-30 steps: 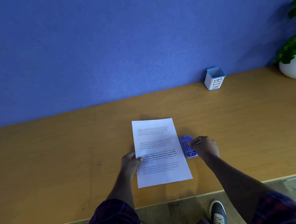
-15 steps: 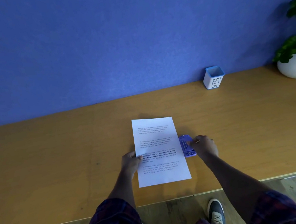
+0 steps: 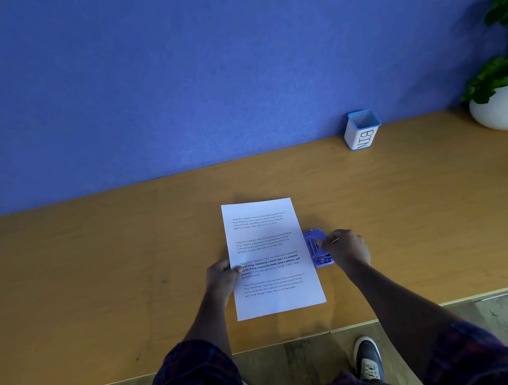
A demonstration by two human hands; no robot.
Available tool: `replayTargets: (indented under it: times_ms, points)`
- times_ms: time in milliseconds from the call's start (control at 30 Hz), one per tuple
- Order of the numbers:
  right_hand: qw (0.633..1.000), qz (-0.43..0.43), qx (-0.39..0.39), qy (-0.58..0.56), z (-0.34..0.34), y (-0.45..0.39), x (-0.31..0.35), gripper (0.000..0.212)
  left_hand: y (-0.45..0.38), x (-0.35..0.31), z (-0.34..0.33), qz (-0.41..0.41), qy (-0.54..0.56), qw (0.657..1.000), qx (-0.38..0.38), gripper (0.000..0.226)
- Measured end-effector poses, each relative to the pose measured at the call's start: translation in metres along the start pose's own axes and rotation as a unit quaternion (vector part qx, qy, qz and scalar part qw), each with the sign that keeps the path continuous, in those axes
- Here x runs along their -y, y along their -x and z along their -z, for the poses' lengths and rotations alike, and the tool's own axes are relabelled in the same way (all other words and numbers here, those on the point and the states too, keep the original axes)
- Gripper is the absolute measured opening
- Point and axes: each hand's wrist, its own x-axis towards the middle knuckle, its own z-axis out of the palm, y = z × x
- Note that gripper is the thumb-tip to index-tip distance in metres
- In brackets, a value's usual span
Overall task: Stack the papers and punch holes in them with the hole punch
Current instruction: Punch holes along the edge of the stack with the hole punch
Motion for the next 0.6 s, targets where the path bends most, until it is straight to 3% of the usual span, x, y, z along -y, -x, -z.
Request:
replayTargets:
  times_ms: [600]
  points:
    - [1.0,-0.003,0.003,-0.013,0.0024,0.0015,0.0008,0.021,0.0003,-0.0009,-0.0055,0.012,0.019,1.0,0.011,0.026]
